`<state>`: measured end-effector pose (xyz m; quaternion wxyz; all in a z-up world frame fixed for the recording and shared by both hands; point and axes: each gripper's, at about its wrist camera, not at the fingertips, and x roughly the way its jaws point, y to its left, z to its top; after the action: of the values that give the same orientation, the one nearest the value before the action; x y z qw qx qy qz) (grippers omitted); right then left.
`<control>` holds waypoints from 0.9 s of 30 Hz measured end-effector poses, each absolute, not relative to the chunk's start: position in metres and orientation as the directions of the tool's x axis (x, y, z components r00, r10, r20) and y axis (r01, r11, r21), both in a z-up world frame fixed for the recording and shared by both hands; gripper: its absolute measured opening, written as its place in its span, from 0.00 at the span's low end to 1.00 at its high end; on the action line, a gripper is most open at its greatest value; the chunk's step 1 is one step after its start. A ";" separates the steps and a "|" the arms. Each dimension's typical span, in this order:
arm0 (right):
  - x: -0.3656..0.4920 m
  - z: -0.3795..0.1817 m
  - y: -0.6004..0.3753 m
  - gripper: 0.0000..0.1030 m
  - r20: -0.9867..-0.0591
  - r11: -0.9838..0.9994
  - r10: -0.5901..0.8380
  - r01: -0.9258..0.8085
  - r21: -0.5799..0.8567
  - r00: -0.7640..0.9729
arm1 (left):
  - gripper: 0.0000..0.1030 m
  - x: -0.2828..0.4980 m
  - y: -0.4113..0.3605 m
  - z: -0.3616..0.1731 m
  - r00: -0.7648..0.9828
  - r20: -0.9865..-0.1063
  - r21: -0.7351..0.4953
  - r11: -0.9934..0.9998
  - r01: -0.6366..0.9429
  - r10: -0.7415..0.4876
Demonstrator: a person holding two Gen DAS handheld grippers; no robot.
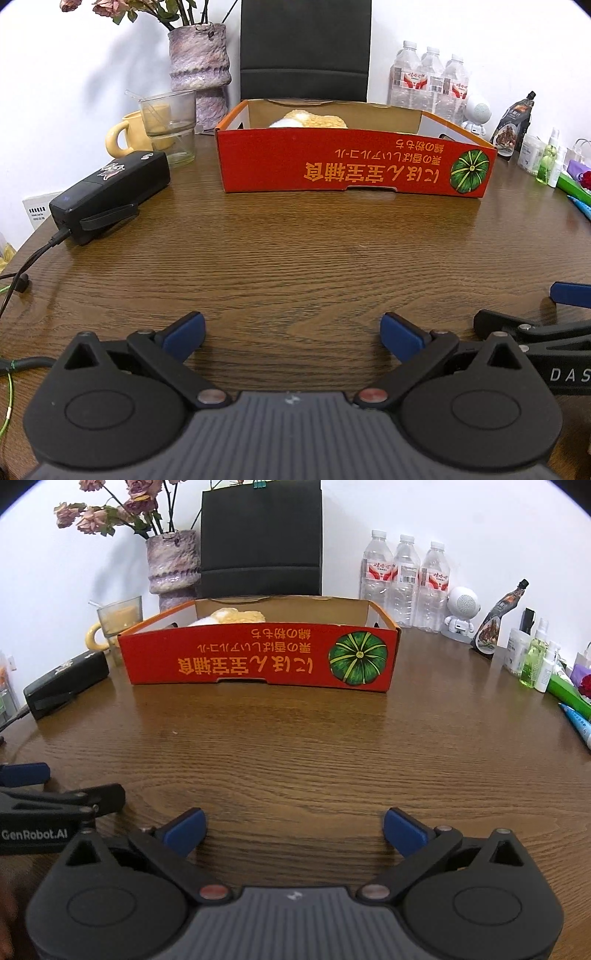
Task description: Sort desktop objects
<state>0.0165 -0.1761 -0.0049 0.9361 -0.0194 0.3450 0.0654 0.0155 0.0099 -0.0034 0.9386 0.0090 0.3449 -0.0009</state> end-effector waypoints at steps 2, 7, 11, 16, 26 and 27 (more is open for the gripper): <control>0.017 -0.005 -0.176 1.00 -0.649 0.991 0.105 -0.131 0.009 0.754 | 1.00 0.016 0.009 -0.003 0.762 -0.647 0.017 1.000 0.007 0.006; 0.017 -0.005 -0.176 1.00 -0.649 0.991 0.105 -0.131 0.009 0.754 | 1.00 0.016 0.008 -0.003 0.762 -0.647 0.015 1.000 -0.007 0.015; 0.017 -0.004 -0.177 1.00 -0.649 0.992 0.103 -0.126 0.010 0.754 | 1.00 0.016 0.006 -0.003 0.762 -0.648 0.017 1.000 -0.005 0.015; 0.017 -0.004 -0.177 1.00 -0.649 0.992 0.102 -0.125 0.010 0.754 | 1.00 0.017 0.007 -0.004 0.762 -0.648 0.016 1.000 -0.005 0.014; 0.018 -0.005 -0.176 1.00 -0.648 0.994 0.092 -0.113 0.010 0.756 | 1.00 0.017 0.006 -0.004 0.762 -0.648 0.016 1.000 -0.003 0.013; 0.018 -0.005 -0.176 1.00 -0.648 0.994 0.092 -0.113 0.010 0.756 | 1.00 0.017 0.006 -0.004 0.762 -0.648 0.016 1.000 -0.003 0.013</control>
<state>0.0177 -0.1764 -0.0048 0.9368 -0.0147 0.3452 0.0547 0.0171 0.0064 -0.0036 0.9385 0.0069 0.3452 0.0042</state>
